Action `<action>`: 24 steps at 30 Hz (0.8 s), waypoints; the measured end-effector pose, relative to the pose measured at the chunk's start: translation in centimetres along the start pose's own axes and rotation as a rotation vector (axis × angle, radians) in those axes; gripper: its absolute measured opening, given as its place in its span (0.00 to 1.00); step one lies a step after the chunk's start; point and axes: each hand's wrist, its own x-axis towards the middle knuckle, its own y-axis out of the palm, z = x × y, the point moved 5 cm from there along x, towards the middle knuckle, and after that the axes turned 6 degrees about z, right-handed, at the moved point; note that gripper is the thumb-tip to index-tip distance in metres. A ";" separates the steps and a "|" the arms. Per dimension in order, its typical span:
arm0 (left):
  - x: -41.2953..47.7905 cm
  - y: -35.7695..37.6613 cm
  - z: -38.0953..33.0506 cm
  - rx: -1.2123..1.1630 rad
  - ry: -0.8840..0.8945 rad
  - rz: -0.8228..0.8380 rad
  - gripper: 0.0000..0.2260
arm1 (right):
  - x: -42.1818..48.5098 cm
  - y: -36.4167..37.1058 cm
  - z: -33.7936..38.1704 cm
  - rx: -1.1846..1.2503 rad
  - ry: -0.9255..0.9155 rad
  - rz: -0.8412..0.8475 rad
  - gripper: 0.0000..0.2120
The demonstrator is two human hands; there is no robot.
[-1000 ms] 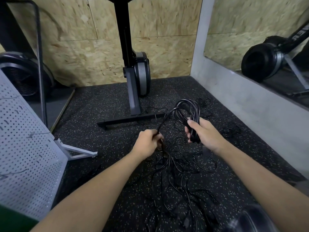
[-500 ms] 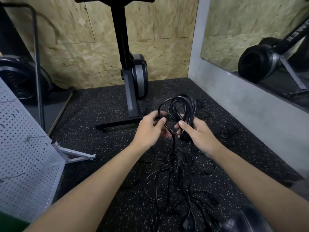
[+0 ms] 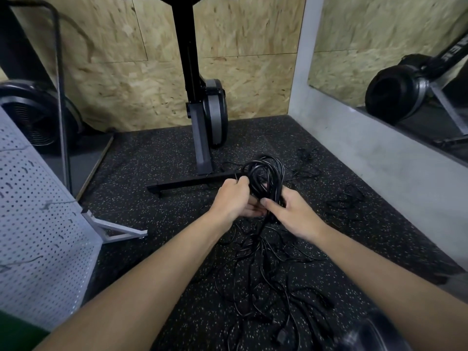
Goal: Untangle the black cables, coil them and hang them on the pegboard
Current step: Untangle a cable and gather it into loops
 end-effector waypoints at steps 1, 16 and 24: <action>-0.2 0.2 -0.1 -0.008 -0.002 0.011 0.20 | 0.0 0.0 0.0 -0.004 0.008 0.004 0.15; 1.7 0.0 4.3 0.611 0.116 0.322 0.17 | -0.2 -0.9 2.0 0.350 0.022 -0.029 0.10; 2.6 -0.1 8.3 0.865 0.187 0.401 0.08 | -0.7 -1.7 3.3 0.592 0.020 -0.082 0.09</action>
